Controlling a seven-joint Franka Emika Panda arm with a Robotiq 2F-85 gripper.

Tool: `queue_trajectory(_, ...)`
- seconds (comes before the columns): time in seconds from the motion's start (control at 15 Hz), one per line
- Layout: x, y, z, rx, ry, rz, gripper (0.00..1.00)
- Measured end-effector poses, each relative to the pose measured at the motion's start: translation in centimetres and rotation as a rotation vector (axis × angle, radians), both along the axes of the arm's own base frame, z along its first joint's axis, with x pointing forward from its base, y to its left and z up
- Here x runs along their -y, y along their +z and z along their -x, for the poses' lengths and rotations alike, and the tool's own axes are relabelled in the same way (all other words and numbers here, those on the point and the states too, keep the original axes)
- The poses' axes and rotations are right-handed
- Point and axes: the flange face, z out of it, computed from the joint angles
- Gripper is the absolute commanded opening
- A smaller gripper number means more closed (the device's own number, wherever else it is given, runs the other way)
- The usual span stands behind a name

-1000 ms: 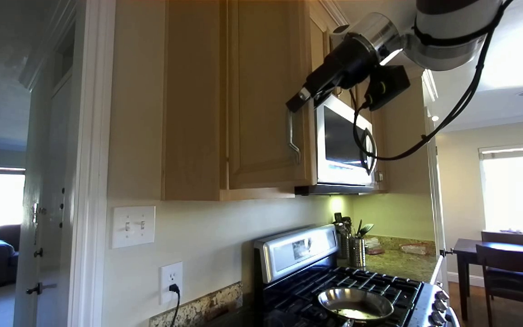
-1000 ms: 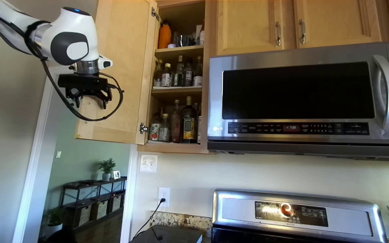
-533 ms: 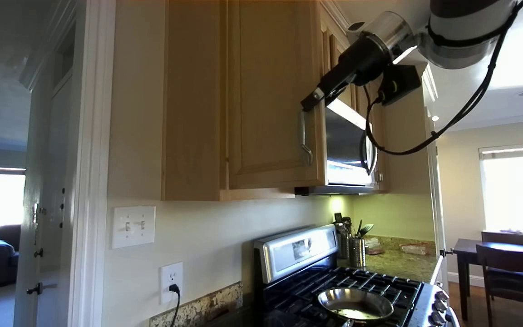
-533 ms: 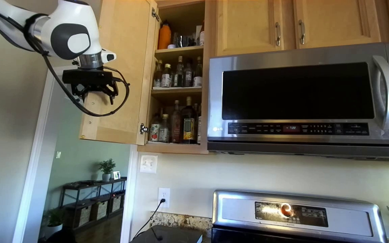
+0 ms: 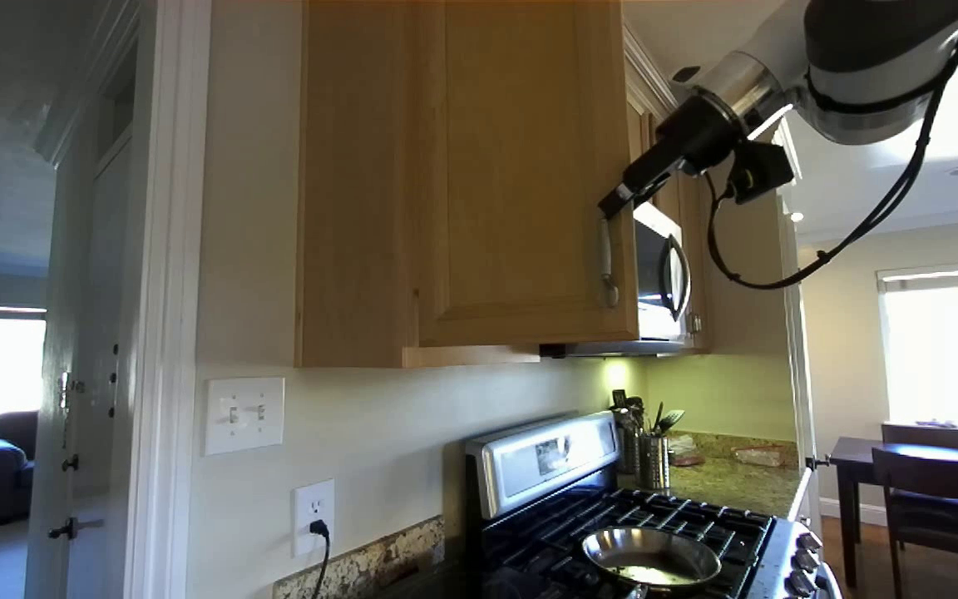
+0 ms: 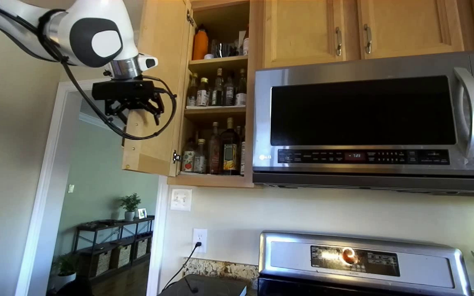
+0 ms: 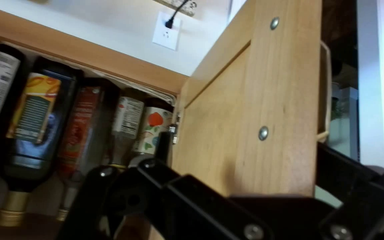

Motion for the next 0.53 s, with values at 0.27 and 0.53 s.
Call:
queue_trajectory(0.27, 7.1, -0.8, -2.7, 0.035, -0.175, 0.036, 1.00)
queue_trajectory(0.53, 10.9, -2.5, -4.8, 0.019, -0.276, 0.119, 1.00)
